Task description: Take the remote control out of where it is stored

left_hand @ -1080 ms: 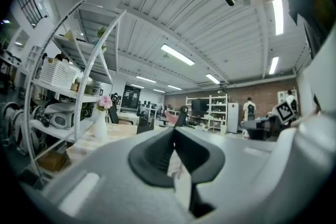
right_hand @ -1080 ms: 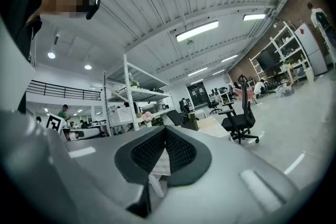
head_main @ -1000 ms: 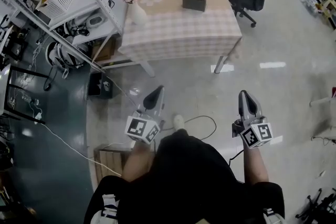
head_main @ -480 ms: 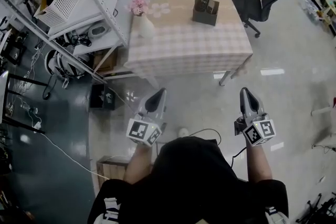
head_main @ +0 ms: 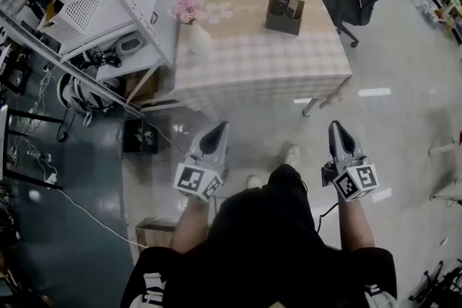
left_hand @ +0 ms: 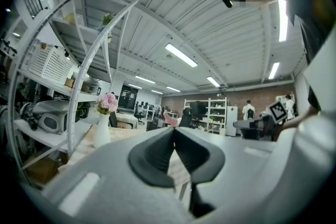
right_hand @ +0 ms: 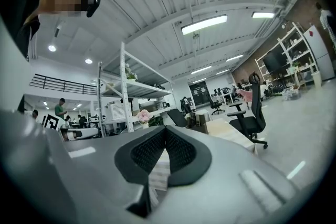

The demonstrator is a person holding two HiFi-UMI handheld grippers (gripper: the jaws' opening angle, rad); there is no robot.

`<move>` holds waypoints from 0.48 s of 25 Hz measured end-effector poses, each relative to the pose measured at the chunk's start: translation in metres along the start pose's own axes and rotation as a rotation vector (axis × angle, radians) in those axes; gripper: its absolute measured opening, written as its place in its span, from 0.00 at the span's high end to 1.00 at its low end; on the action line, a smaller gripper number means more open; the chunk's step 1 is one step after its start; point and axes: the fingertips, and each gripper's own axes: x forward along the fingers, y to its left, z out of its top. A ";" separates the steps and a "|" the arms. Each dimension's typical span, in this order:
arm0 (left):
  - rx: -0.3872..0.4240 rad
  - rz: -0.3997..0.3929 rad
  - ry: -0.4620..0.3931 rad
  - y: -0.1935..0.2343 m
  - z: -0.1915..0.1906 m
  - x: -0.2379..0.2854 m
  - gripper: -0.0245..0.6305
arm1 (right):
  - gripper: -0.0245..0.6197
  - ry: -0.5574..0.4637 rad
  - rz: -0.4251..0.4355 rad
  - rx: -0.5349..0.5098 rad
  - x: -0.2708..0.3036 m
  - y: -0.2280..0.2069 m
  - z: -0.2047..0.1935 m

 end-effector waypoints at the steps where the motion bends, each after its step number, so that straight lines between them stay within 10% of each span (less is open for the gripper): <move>1: 0.003 -0.002 0.002 0.001 0.000 0.005 0.96 | 0.95 0.005 -0.002 0.001 0.004 -0.002 -0.001; 12: 0.023 0.010 0.002 0.026 0.015 0.080 0.96 | 0.95 0.011 0.061 -0.002 0.092 -0.041 0.018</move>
